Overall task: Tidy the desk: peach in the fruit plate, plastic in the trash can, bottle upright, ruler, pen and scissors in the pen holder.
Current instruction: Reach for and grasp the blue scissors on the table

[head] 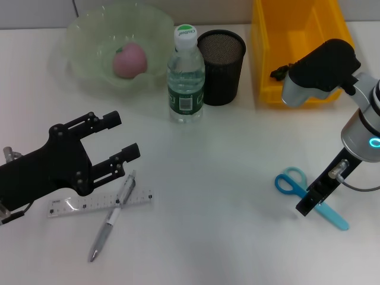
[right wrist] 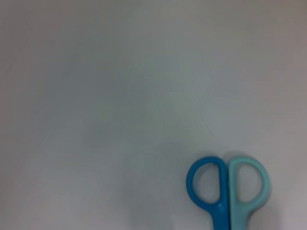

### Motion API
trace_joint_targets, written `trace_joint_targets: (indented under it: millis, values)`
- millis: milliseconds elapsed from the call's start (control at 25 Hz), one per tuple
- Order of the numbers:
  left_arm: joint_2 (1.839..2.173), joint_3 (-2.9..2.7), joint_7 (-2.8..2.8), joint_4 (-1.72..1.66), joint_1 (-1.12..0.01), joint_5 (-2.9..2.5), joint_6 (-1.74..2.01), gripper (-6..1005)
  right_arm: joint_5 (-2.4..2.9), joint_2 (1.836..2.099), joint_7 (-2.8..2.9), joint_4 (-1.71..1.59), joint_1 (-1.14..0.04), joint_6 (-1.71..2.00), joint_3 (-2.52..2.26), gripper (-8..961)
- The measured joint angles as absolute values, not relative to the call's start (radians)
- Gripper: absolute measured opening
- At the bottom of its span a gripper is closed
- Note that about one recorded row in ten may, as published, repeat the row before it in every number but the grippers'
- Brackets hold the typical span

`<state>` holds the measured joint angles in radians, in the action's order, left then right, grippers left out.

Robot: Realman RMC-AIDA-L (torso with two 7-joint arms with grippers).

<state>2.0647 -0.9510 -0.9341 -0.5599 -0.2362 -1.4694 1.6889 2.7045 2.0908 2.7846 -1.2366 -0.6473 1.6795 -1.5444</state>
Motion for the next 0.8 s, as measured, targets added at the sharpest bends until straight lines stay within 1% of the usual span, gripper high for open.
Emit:
trace_joint_targets:
  millis: [800]
  values:
    - [2.066, -0.949, -0.934, -0.56, -0.235, -1.469, 1.686, 667, 2.704, 2.091, 2.787, -1.235, -0.645, 1.64, -1.564, 783]
